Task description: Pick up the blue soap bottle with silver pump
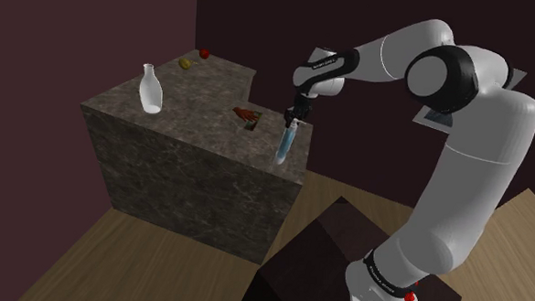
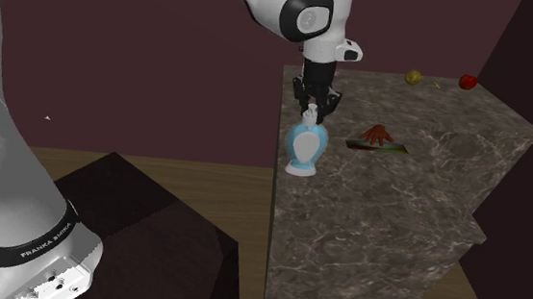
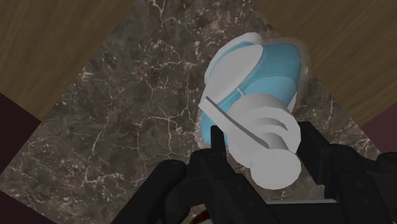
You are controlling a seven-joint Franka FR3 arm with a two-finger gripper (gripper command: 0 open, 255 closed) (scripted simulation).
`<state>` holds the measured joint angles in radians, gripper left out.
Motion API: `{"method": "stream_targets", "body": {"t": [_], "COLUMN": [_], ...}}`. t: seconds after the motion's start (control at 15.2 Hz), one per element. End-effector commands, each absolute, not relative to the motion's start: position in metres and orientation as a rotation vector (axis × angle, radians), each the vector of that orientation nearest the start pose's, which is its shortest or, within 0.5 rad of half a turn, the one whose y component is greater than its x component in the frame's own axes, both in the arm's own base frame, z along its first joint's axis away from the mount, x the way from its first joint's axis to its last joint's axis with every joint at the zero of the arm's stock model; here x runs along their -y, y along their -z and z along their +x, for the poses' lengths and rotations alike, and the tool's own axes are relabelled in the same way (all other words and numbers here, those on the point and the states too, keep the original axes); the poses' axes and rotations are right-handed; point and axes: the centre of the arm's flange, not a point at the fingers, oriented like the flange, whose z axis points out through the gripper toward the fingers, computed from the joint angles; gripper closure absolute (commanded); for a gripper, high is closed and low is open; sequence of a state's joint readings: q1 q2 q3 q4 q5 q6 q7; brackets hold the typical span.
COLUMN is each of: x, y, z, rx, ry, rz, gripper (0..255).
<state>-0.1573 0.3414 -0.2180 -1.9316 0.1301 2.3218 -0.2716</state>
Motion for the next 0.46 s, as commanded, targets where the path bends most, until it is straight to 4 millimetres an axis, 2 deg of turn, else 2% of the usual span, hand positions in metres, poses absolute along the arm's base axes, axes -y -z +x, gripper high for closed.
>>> {"method": "stream_targets", "body": {"t": [0.0,0.26,0.4], "x": [0.221,0.221,0.221], "y": [-0.33,-0.352,-0.352], "z": [0.583,0.583,0.583], "rx": [-0.274,-0.274,-0.274], "ry": [0.101,0.101,0.101], "rz": [-3.123,-3.123,-3.123], "gripper": [255,255,255]}}
